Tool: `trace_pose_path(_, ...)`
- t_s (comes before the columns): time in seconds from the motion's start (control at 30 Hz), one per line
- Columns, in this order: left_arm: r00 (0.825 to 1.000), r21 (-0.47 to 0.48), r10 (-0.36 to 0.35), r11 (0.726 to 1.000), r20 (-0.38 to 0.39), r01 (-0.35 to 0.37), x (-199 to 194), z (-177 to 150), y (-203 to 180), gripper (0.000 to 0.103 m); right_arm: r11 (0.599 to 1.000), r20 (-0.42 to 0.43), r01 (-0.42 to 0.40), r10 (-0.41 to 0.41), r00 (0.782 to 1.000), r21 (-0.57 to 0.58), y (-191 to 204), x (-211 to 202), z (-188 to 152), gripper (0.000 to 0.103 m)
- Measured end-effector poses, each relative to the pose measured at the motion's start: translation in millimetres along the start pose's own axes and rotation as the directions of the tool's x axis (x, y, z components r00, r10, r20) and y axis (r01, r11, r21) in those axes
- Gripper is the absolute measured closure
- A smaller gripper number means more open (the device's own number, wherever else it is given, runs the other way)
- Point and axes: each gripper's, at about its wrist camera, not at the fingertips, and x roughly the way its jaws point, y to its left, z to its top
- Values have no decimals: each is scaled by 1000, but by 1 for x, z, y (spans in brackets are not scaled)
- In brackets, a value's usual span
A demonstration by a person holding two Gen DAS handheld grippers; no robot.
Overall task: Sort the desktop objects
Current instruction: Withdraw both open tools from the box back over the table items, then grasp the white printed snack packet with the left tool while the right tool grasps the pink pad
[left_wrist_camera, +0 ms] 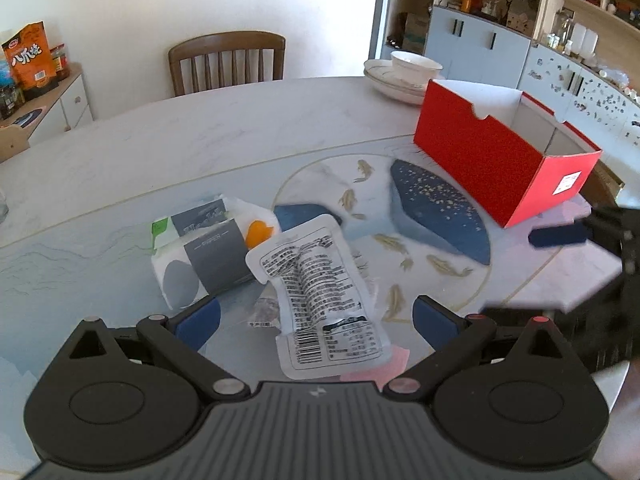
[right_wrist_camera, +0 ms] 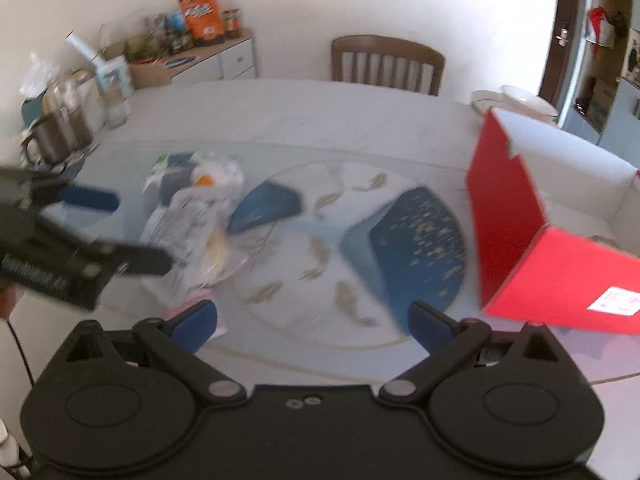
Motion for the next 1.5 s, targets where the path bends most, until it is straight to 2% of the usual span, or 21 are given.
trace_pose_path(0.27,999,16,19,1000,-36,-18,16,2,-1,0,995,-32,-56,54,998,-78,32,9,-12,2)
trace_pose_path(0.57,996,-58,10,998,-89,-15,38,13,8,1,984,-61,-90,82,995,-152,57,28,-12,5)
trace_pose_path(0.73,995,-59,14,998,-99,-20,46,19,7,3,979,-86,-99,85,993,-176,66,42,-11,7)
trace_pose_path(0.87,994,-43,27,999,-109,-32,50,20,3,11,976,-110,-102,82,991,-193,71,53,-12,17)
trace_pose_path(0.97,993,-35,31,999,-112,-35,52,19,2,14,976,-110,-111,91,990,-186,71,56,-11,19)
trace_pose_path(1.03,993,-33,30,999,-116,-34,53,19,1,23,978,-112,-118,100,989,-173,71,58,-9,22)
trace_pose_path(1.1,993,-31,25,999,-116,-29,53,18,1,25,979,-108,-120,102,989,-168,71,56,-10,27)
trace_pose_path(1.27,993,-23,28,999,-111,-31,53,17,0,27,978,-89,-120,106,990,-169,70,49,-13,48)
trace_pose_path(1.5,992,-46,14,999,-125,-19,51,18,3,31,983,-83,-86,73,994,-162,61,41,-17,70)
